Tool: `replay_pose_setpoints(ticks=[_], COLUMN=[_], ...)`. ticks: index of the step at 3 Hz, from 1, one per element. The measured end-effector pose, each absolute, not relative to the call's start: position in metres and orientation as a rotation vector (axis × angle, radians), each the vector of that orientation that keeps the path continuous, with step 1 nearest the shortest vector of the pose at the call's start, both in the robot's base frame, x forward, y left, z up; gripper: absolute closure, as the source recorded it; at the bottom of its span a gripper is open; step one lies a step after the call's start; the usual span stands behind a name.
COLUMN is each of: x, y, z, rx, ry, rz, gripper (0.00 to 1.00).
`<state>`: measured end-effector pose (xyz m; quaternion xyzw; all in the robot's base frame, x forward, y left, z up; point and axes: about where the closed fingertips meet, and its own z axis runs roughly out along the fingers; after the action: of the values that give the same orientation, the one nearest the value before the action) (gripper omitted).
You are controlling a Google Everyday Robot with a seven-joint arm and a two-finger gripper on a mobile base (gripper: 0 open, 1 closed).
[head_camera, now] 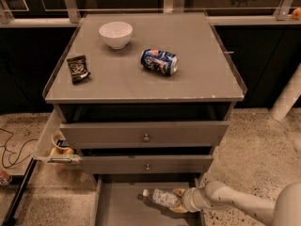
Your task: Place blue plastic bottle into bottom drawer
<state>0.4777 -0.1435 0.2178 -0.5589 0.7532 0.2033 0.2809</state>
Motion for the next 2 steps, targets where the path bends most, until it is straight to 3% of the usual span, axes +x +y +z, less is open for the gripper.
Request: replay_pose_setpoints(ticks=[2], x=[0.484], y=[-0.132], z=[0.152], rx=[-1.580], ry=[2.022], rz=[0.569], gripper=[1.00])
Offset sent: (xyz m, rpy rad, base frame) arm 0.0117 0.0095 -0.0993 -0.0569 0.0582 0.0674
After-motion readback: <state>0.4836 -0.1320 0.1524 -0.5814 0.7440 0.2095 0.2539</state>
